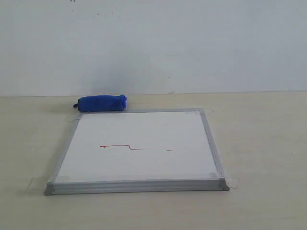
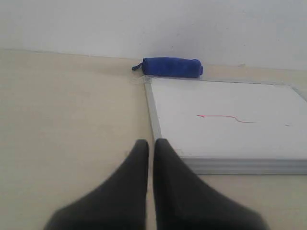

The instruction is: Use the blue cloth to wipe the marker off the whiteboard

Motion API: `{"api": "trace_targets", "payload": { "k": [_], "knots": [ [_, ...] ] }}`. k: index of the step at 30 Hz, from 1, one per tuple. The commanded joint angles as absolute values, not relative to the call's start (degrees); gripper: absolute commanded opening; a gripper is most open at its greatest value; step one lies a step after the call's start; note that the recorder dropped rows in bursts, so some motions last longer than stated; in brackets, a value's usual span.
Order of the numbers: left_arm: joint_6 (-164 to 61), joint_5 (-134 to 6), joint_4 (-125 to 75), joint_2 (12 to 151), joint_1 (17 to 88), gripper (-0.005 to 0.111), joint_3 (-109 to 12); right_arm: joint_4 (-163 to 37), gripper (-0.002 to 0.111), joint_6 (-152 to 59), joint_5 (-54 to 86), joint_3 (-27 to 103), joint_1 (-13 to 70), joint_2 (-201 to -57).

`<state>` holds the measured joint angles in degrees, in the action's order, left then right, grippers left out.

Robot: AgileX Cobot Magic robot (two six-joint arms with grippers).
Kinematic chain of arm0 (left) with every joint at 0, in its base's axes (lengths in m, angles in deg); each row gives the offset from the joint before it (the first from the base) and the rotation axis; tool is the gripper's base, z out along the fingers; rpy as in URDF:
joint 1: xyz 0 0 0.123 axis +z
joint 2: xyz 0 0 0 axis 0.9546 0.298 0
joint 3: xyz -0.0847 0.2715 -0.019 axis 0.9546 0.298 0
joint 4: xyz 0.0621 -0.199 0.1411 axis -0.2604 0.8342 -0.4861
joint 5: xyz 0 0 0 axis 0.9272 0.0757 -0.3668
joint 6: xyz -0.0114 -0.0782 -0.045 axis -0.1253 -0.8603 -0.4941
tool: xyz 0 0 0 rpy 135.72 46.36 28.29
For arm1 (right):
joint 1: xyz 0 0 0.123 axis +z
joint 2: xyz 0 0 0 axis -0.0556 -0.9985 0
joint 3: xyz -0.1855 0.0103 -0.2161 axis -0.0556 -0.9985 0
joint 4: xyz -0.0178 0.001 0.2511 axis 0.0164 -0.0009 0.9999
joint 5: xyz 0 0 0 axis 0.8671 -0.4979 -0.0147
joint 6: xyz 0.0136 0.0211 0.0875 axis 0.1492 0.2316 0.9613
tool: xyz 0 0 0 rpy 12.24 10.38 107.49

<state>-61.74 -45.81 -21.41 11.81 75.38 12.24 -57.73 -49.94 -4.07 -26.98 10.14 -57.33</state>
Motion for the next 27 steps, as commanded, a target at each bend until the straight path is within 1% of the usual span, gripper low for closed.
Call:
{"api": "trace_targets", "payload": {
  "k": [1, 5, 9, 14, 18, 20, 22, 23, 24, 25, 26, 27],
  "knots": [
    [-66.1, -44.0, -19.0, 11.6, 75.5, 0.004, 8.2, -57.7, 0.0, -50.0, -3.6, -27.0, 10.0, -57.1],
    [-66.8, -43.4, -13.8, 11.6, 75.5, 0.004, -0.2, -57.7, 0.0, -50.0, -3.6, -27.0, 10.0, -57.1],
    [-66.8, -43.7, -12.3, 11.6, 75.5, 0.004, -6.2, -57.7, 0.0, -50.0, -3.6, -27.0, 10.0, -57.1],
    [-66.8, -51.1, -11.7, 11.6, 75.5, 0.004, -7.8, -57.7, 0.0, -50.0, -3.6, -27.0, 10.0, -57.1],
    [-69.4, -56.8, 1.3, 11.6, 75.5, 0.004, -8.0, -57.7, 0.0, -50.0, -3.6, -27.0, 10.0, -57.1],
    [-67.5, -59.9, 1.6, 11.6, 75.5, 0.004, -10.5, -57.7, 0.0, -50.0, -3.6, -27.0, 10.0, -57.1],
    [-64.5, -57.9, 1.1, 16.4, 75.5, 0.004, -16.8, -57.7, 0.0, -50.0, -3.6, -27.0, 10.0, -57.1],
    [-60.0, -53.6, 1.1, 22.0, 75.3, 0.004, -22.6, -57.7, 0.0, -50.0, -3.6, -27.0, 10.0, -57.1],
    [-54.6, -47.3, 1.1, 30.0, 75.4, 0.004, -29.9, -57.7, 0.0, -50.0, -3.6, -27.0, 10.0, -57.1],
    [-51.5, -42.9, 1.4, 34.4, 75.4, 0.004, -33.8, -57.7, 0.0, -50.0, -3.6, -27.0, 10.0, -57.1],
    [-43.8, -33.8, 1.9, 42.8, 75.4, 0.004, -41.0, -57.7, 0.0, -50.0, -3.6, -27.0, 10.0, -57.1],
    [-40.5, -28.7, 2.3, 47.4, 75.4, 0.004, -44.8, -57.7, 0.0, -50.0, -3.6, -27.0, 10.0, -57.1]
  ]
}}
